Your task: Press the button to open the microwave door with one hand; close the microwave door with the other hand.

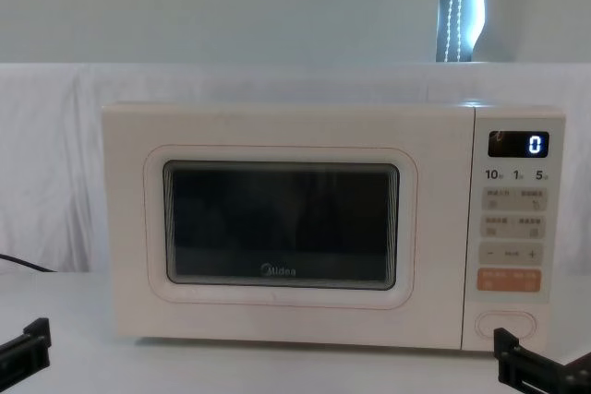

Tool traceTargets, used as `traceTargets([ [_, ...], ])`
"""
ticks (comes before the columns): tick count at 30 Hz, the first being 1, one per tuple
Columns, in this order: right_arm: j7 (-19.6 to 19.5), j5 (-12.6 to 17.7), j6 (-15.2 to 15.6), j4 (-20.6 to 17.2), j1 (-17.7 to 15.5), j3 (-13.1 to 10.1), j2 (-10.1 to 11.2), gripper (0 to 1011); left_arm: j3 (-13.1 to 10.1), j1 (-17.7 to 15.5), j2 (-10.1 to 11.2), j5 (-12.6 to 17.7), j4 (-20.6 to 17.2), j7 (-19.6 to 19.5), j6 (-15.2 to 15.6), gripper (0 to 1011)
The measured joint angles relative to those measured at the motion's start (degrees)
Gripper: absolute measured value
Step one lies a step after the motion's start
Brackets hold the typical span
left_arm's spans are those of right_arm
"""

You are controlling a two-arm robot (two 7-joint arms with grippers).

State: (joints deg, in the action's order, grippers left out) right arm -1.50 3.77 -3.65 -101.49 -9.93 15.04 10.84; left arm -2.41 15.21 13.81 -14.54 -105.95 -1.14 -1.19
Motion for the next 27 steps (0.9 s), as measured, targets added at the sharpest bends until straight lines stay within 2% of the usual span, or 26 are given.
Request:
traceTargets([
  [27,0.0,0.0,0.01,0.0,0.0,0.0,0.0,994,0.0,0.0,0.0,0.0,0.0,0.0,0.0,1001],
])
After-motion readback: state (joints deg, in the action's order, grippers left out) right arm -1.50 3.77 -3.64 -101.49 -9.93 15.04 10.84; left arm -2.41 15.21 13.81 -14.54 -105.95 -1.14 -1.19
